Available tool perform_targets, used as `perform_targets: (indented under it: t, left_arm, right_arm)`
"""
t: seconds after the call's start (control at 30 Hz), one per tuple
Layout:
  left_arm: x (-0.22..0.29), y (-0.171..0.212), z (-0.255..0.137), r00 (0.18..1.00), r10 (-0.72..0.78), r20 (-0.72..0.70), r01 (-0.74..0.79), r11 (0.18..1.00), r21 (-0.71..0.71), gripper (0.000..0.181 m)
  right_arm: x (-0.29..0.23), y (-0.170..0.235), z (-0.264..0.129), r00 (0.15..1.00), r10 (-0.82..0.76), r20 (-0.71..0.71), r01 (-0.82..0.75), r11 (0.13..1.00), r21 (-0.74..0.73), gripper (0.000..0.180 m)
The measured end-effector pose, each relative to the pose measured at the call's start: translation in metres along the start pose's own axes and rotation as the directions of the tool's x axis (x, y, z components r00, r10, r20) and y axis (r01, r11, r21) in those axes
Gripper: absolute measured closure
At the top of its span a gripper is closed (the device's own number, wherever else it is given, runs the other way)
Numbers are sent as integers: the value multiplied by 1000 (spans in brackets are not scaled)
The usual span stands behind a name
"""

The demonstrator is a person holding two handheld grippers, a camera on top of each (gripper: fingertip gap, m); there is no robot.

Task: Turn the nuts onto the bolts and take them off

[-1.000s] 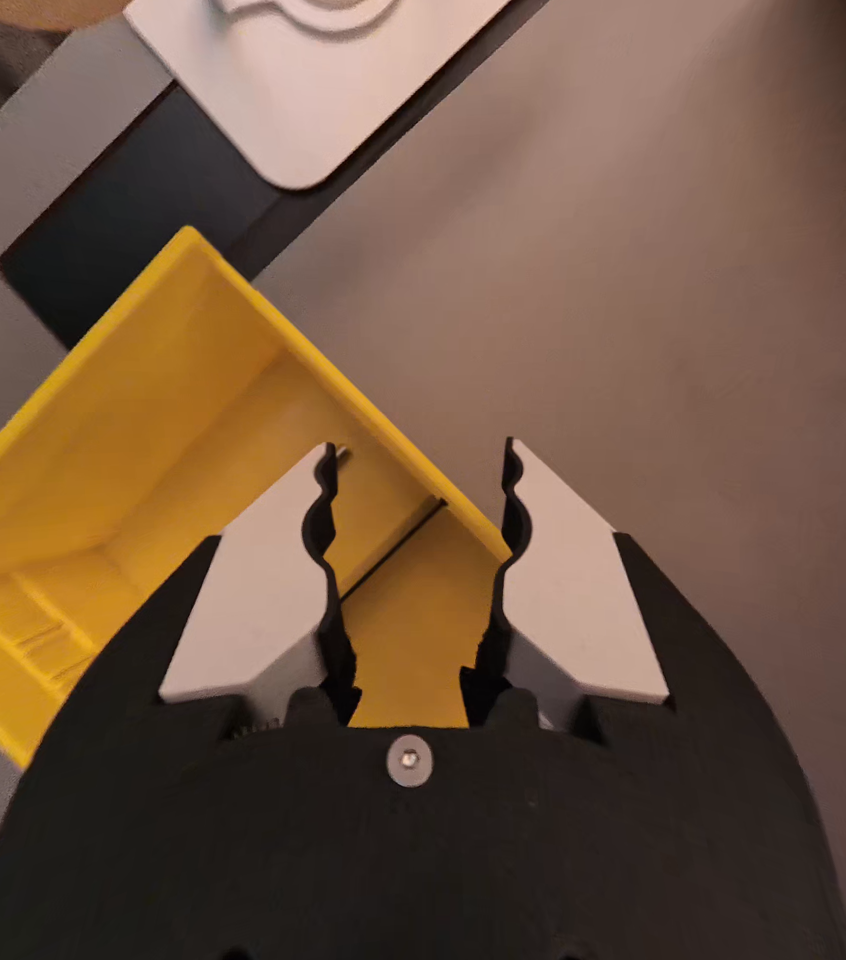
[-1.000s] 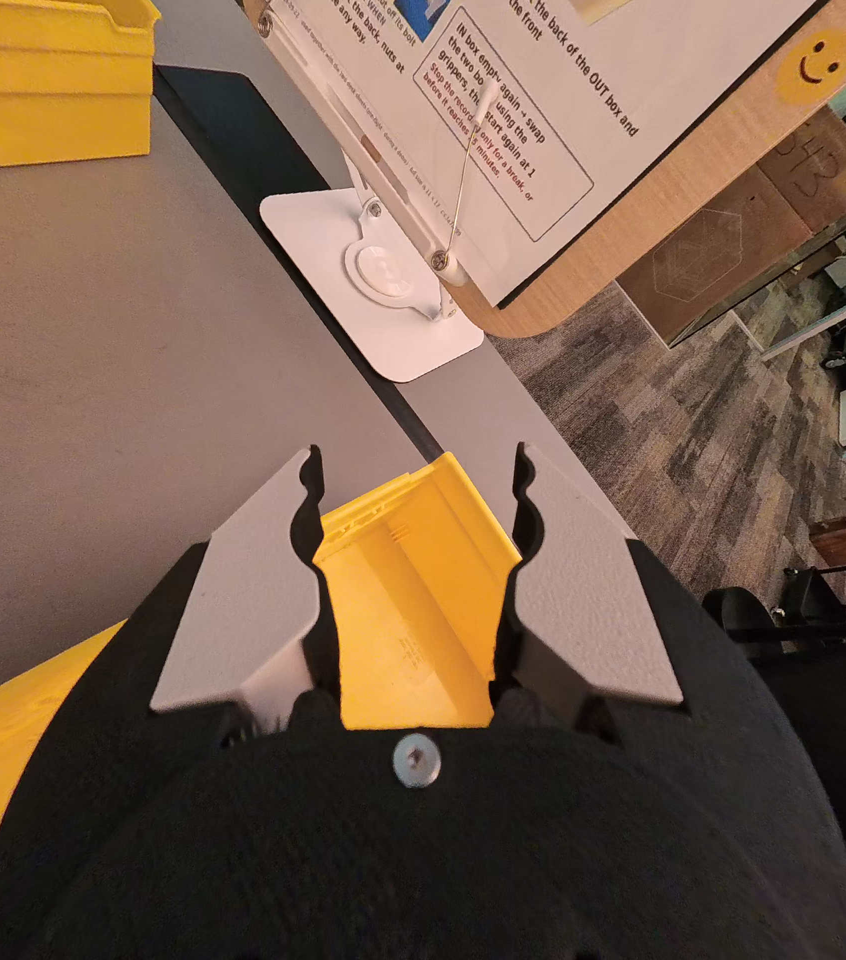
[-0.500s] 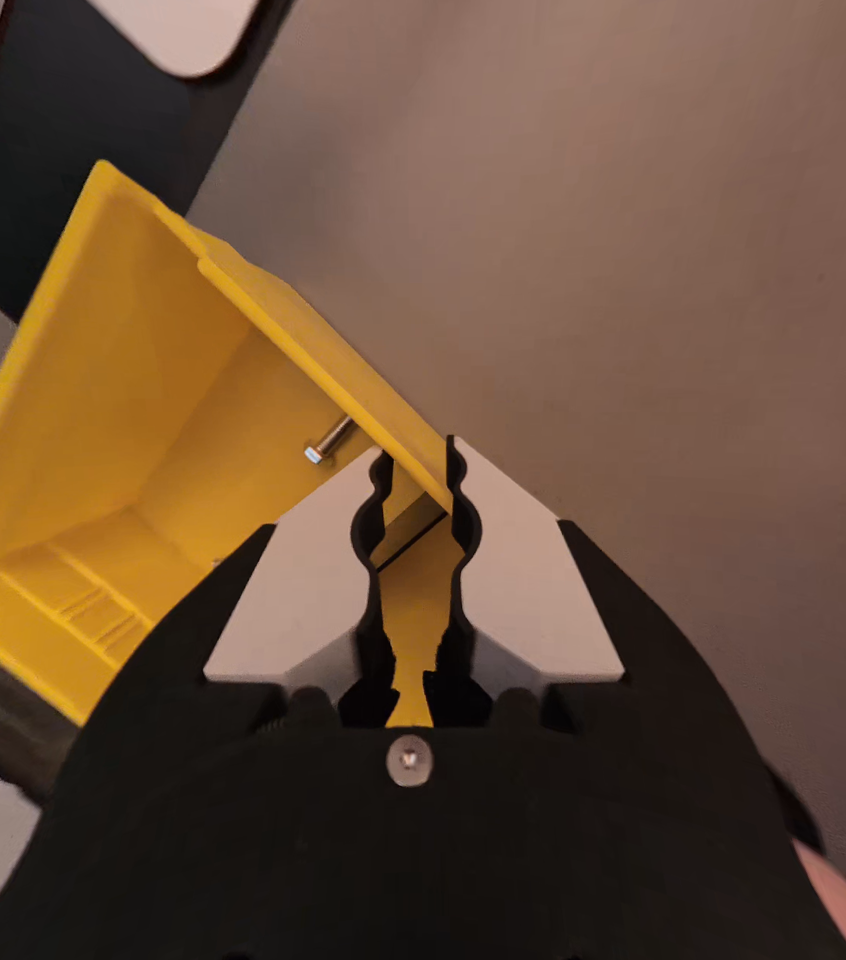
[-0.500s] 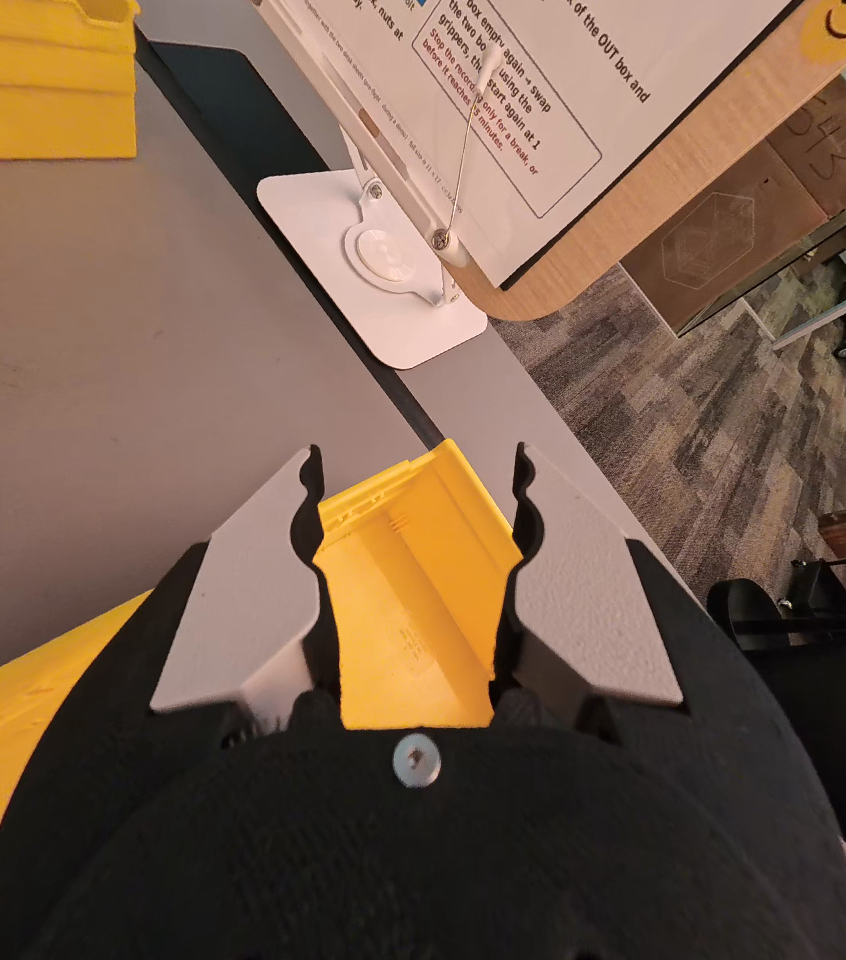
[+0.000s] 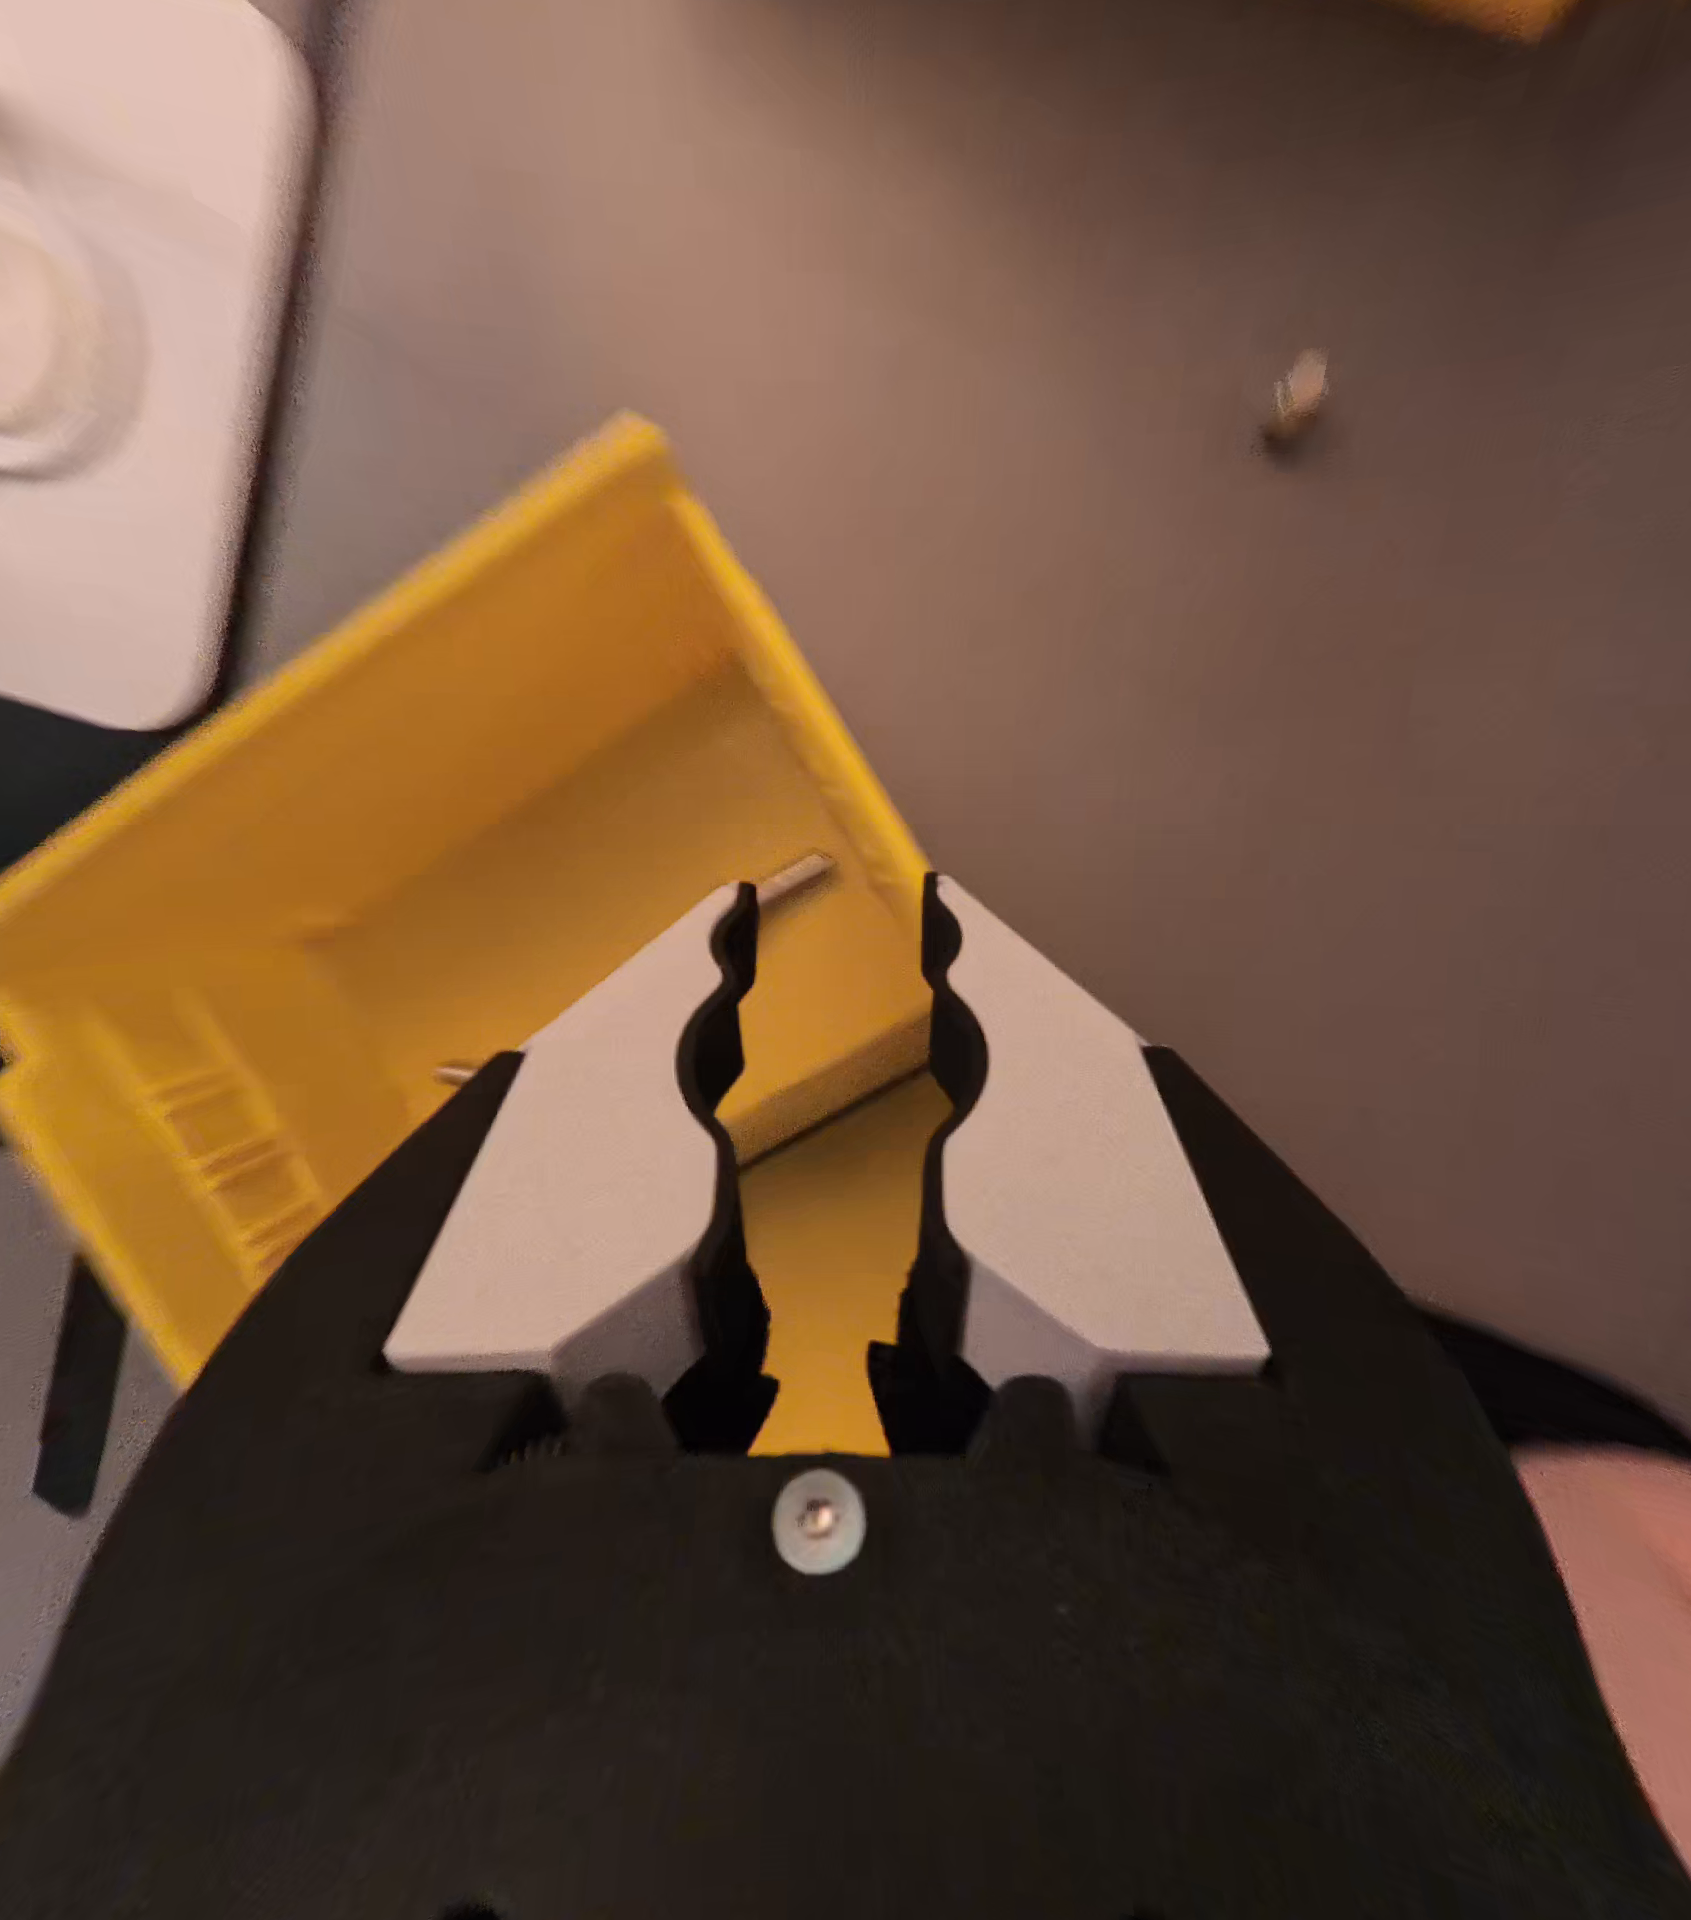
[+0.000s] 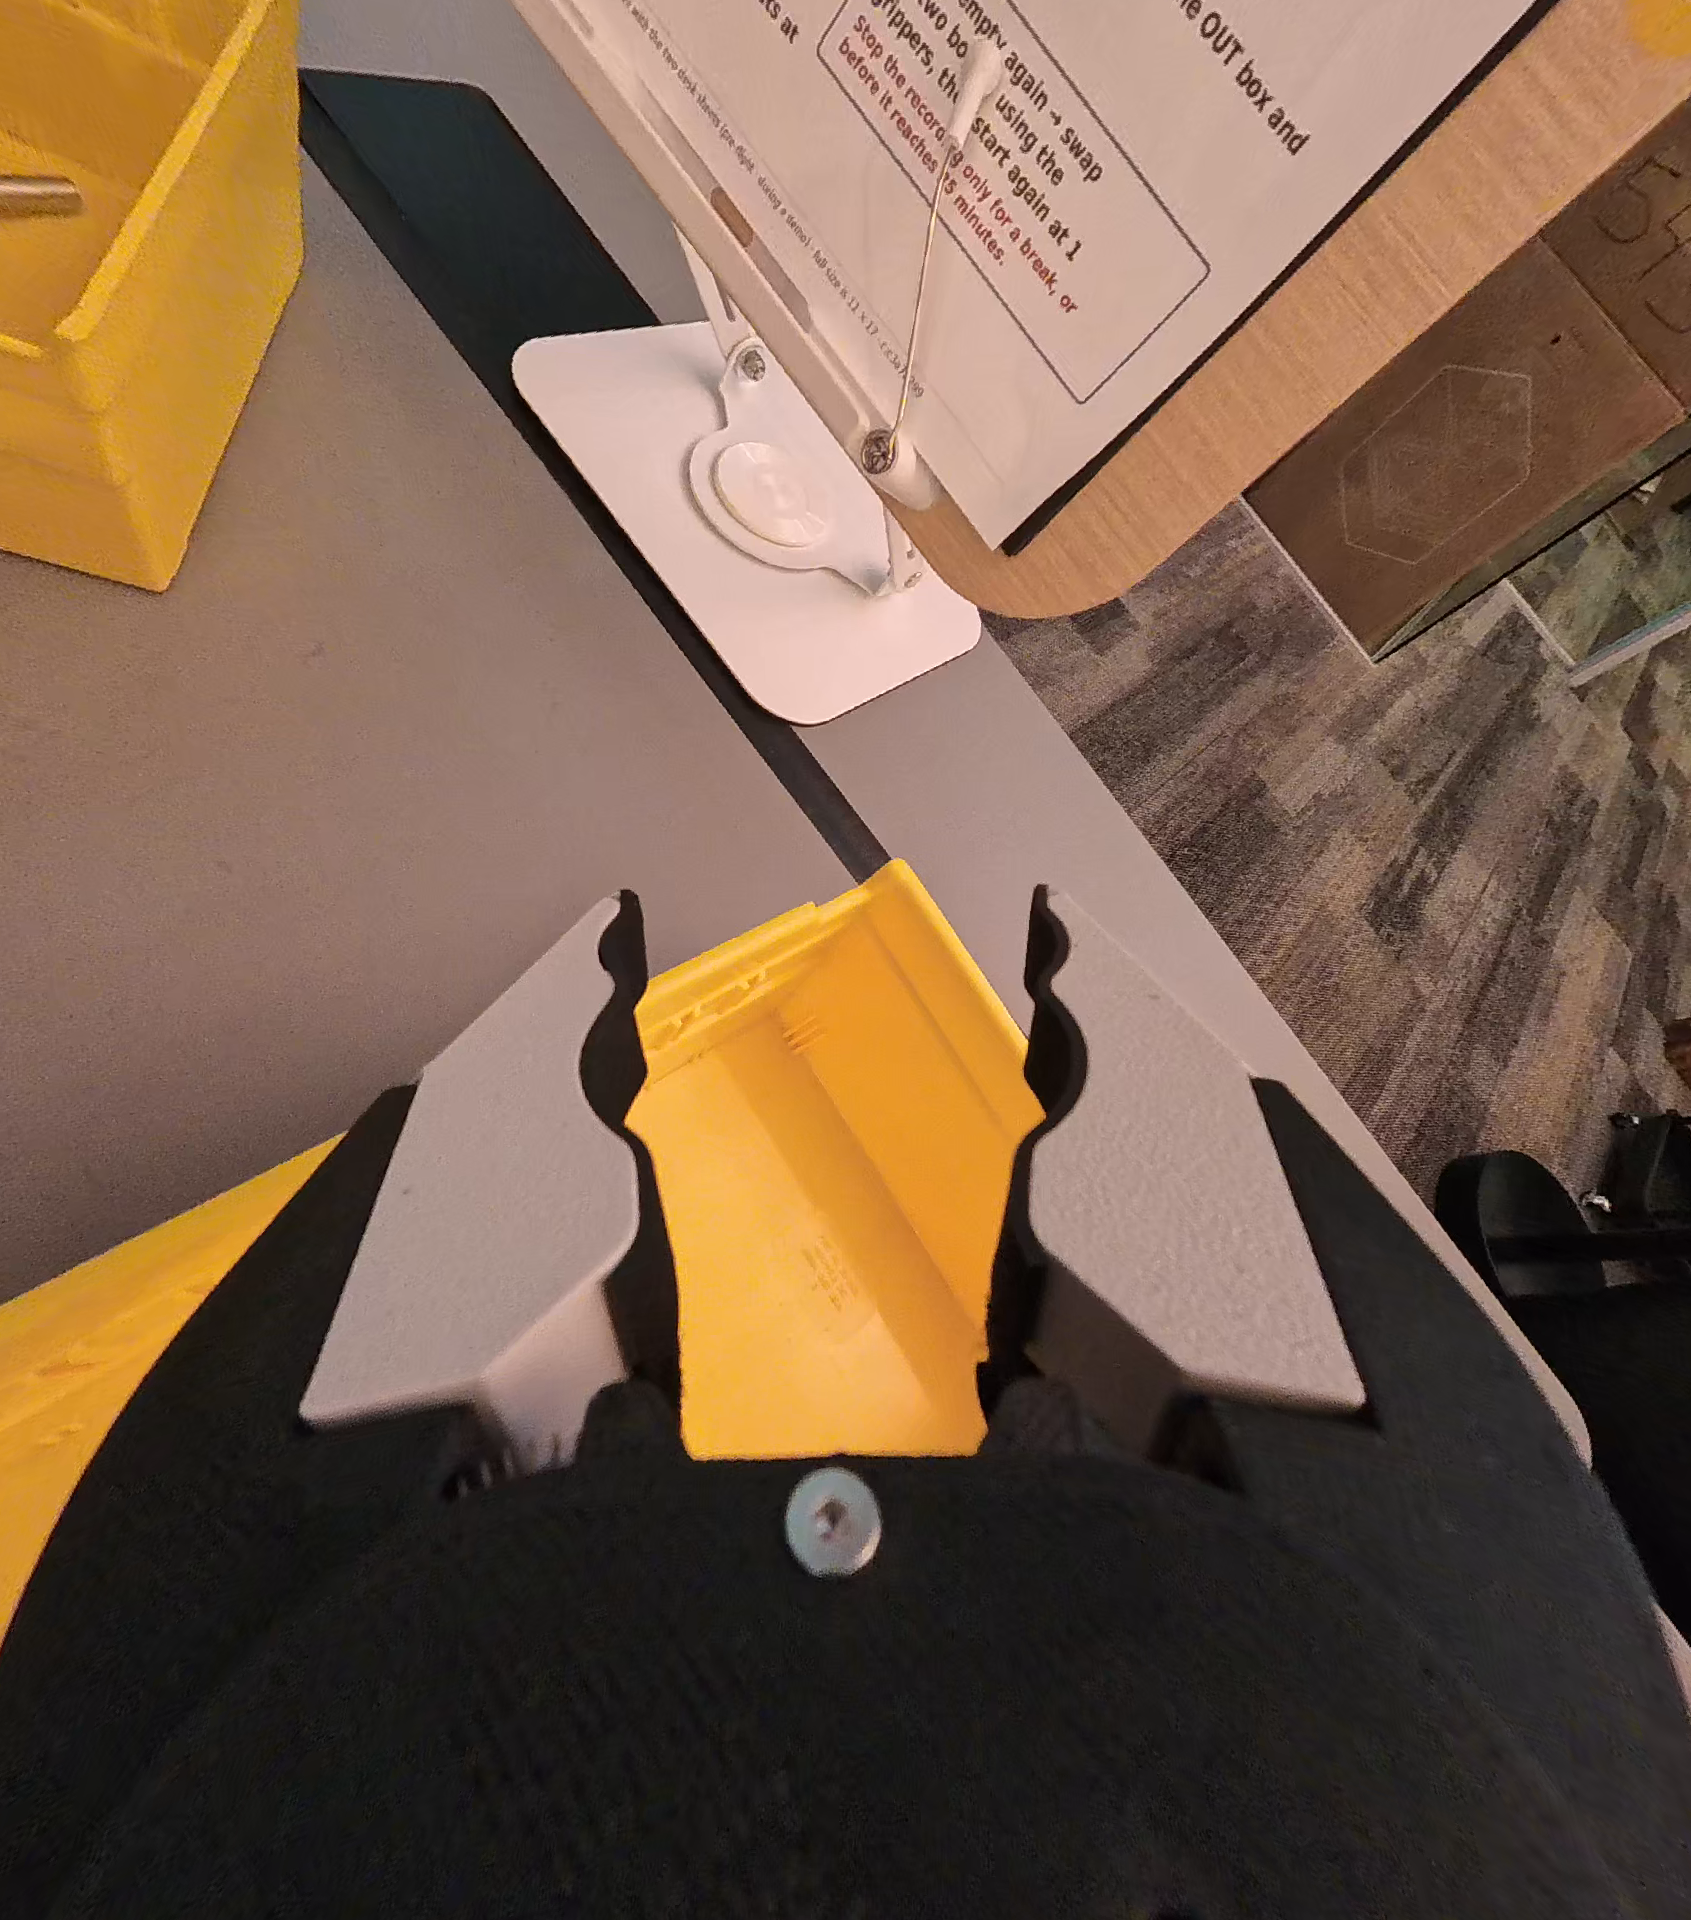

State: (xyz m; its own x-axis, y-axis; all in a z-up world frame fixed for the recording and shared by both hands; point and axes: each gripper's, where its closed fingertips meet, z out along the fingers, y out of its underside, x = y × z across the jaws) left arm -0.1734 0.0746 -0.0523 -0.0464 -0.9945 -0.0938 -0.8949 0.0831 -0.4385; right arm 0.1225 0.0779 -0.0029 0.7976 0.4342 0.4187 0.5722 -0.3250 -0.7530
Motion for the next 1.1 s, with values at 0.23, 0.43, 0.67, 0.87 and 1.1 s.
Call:
perform_targets:
  t: [0.23,0.43,0.67,0.87,1.1]
  left_arm:
    - [-65,7,-8,977,-123,176,99,985,140,146]
    - [-104,59,33,909,-186,374,267,948,-176,151]
    - [-125,88,43,829,-338,446,470,853,-227,140]
    - [-131,93,47,787,-413,459,548,809,-213,139]
    - [-130,109,61,774,-479,414,611,737,-288,135]
  right_arm:
    - [2,4,2,1000,19,7,-19,1000,3,106]
    - [0,5,6,1000,19,19,-19,1000,-3,106]
    - [-4,5,9,1000,11,28,-10,1000,-9,106]
    - [-6,1,9,1000,1,32,0,1000,-6,106]
    - [-7,-1,7,1000,-4,30,4,1000,-1,106]
